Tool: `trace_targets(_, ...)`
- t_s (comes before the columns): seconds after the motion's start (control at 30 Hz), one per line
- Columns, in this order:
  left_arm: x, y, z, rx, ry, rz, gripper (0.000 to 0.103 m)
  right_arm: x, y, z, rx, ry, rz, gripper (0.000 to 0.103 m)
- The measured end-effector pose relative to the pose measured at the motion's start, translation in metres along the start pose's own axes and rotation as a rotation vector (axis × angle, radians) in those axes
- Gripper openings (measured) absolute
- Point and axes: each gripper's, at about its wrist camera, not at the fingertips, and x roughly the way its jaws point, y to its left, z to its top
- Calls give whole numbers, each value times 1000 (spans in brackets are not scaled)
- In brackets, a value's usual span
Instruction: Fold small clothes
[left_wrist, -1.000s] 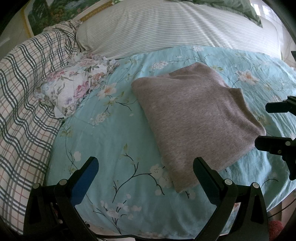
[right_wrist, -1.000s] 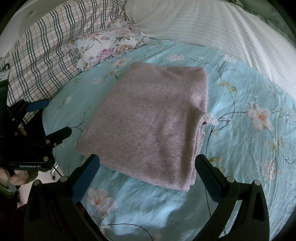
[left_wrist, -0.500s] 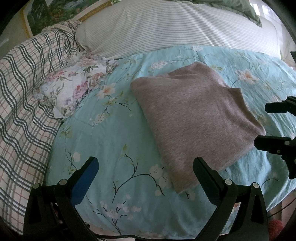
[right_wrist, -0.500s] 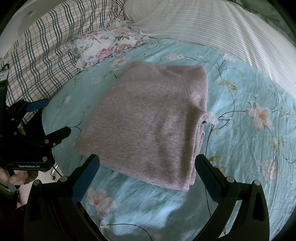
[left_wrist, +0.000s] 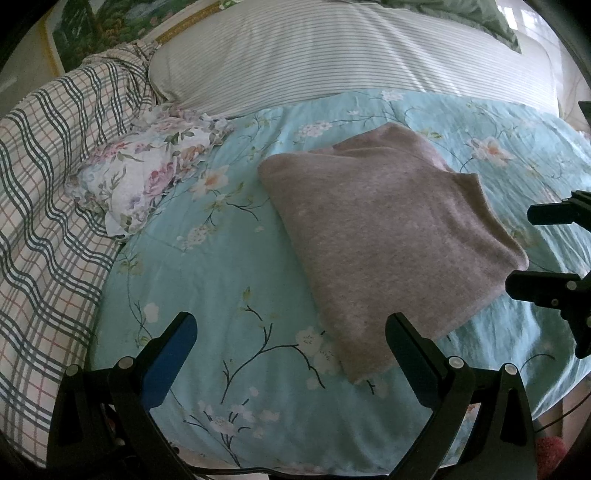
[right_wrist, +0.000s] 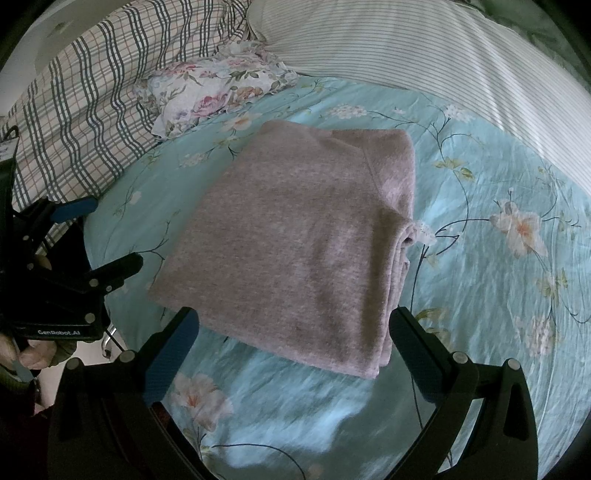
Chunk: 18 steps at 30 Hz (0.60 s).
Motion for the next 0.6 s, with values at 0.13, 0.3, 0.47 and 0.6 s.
trace_targets(0.13,0,0,0,1,0,0,102,0,-1,0,0,-1,2,103)
trace_targets(0.3,0,0,0,1,1,-2,102,0,0,0,0,1,1,103)
trace_targets(0.47,1,1,-1,3,3,-5,102,1,1,0,2,2,0,103)
trace_targets(0.6,2,2,-2,5,4,-10,102,2,1,-1,2,3,0,103)
